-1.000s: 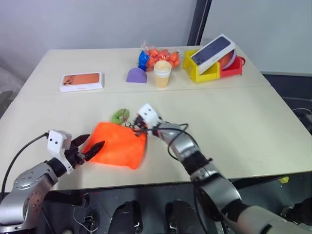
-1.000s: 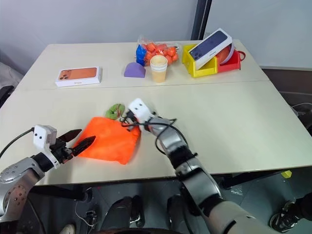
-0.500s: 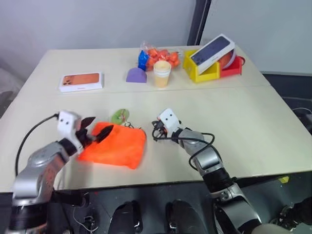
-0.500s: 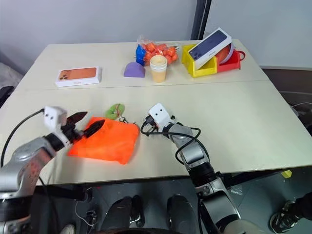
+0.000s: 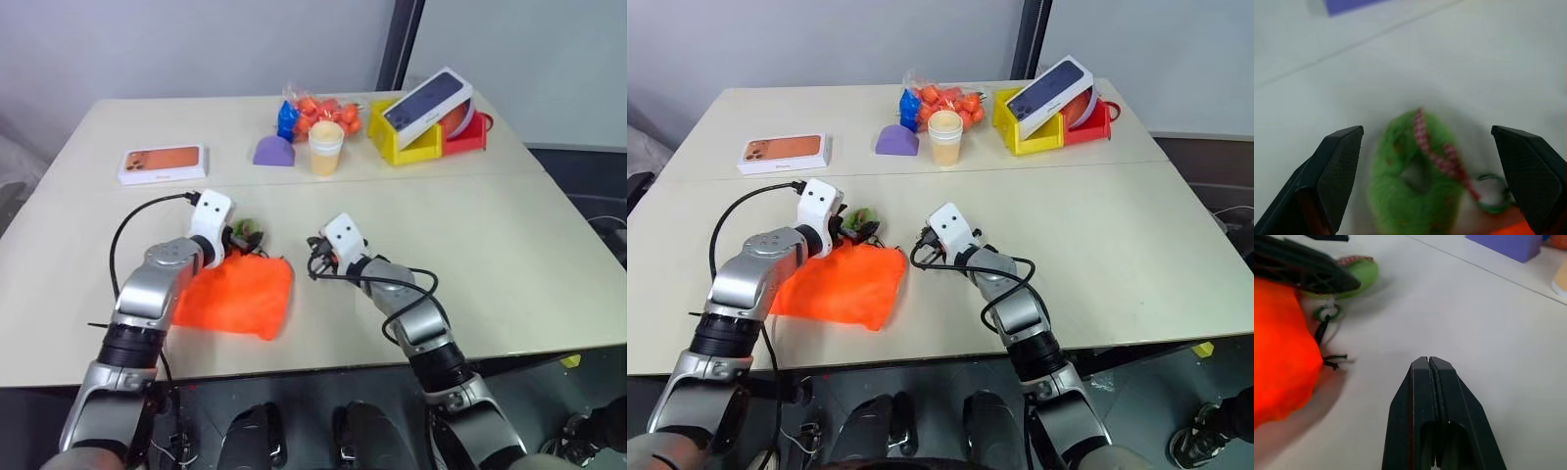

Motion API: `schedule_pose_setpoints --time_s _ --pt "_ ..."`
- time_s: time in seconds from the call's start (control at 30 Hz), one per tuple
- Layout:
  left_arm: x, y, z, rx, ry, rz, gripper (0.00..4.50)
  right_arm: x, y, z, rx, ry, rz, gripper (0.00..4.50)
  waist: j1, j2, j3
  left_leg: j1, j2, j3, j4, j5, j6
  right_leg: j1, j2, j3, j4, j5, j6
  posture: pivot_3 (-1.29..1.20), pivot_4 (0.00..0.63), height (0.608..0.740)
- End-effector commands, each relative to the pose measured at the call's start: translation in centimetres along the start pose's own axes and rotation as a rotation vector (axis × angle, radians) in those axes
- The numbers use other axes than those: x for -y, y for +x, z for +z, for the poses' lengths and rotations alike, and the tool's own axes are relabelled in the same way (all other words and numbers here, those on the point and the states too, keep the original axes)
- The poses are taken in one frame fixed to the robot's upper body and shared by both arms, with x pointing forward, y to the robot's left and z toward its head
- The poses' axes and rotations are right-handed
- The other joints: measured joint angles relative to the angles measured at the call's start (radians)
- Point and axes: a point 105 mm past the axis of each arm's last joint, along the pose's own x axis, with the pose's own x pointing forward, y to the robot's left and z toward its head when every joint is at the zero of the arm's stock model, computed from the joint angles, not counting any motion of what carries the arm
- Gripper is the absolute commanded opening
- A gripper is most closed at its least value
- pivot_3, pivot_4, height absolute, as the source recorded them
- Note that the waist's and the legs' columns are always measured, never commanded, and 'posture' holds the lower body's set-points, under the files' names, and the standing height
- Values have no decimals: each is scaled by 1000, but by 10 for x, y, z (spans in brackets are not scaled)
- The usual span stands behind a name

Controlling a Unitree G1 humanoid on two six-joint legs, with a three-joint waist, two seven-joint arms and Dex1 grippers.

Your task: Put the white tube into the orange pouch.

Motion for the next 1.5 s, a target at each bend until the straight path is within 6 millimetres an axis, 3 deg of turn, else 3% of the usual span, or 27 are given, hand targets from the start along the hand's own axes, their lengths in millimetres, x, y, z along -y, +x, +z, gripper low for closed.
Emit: schedule_pose_setpoints --time_s 0.03,0.17,0.3,0.33,0.57,0.7,0.8,0.83,0.93,0.97,1.2,1.37,1.5 --pt "-2 3 1 -46 -2 26 3969 7 -7 18 63 -11 -32 0 3 0 0 0 0 0 0 0 0 0 0 0 0 0 0 0 150 740" --pt "7 4 0 -58 -13 -11 2151 17 -12 20 67 -9 -69 0 9 0 0 0 0 0 1 0 0 0 0 0 1 0 0 0 150 740" --pt "30 7 13 21 -34 -113 57 25 -18 20 68 -12 -96 0 13 0 0 0 0 0 1 0 0 0 0 0 1 0 0 0 150 740" --pt "40 7 20 58 -39 -157 20 27 -19 20 68 -12 -105 0 15 0 0 0 0 0 1 0 0 1 0 0 1 0 0 0 150 740" --pt "109 -4 58 282 80 -490 20 47 -32 22 80 -1 -181 0 16 0 0 0 0 0 2 0 0 1 -1 0 1 0 0 0 150 740" --pt "122 1 52 264 94 -551 20 55 -41 18 75 50 -196 0 12 0 0 0 0 0 2 0 0 1 0 0 2 0 0 0 150 740" --pt "119 5 47 252 101 -540 1356 64 -50 14 62 82 -221 863 11 0 0 1 0 -1 2 0 0 1 1 0 2 0 0 0 150 740" --pt "117 5 47 255 99 -540 1876 67 -52 13 57 83 -232 1375 11 0 0 1 0 -1 2 0 0 1 1 0 2 0 0 0 150 740" --pt "107 -1 50 281 85 -523 3421 74 -61 10 41 90 -256 2910 12 0 0 0 0 -1 2 0 0 1 0 0 2 0 0 0 150 740" --pt "100 -3 50 284 78 -506 3431 75 -63 10 38 89 -259 3424 12 0 0 0 0 -1 2 0 0 1 0 0 2 0 0 0 150 740" --pt "45 -31 52 334 15 -387 3431 85 -78 12 58 95 -246 3424 11 0 0 1 0 -1 2 0 0 1 0 0 2 0 0 0 150 740" --pt "4 -57 37 311 17 -283 3431 45 -79 25 80 6 41 3424 10 0 0 1 0 -1 1 0 0 1 0 0 2 0 0 0 150 740" --pt "-12 -71 20 265 23 -231 3431 23 -71 23 38 -107 199 3424 11 0 0 1 0 -2 2 0 1 1 0 0 2 0 0 0 150 740"
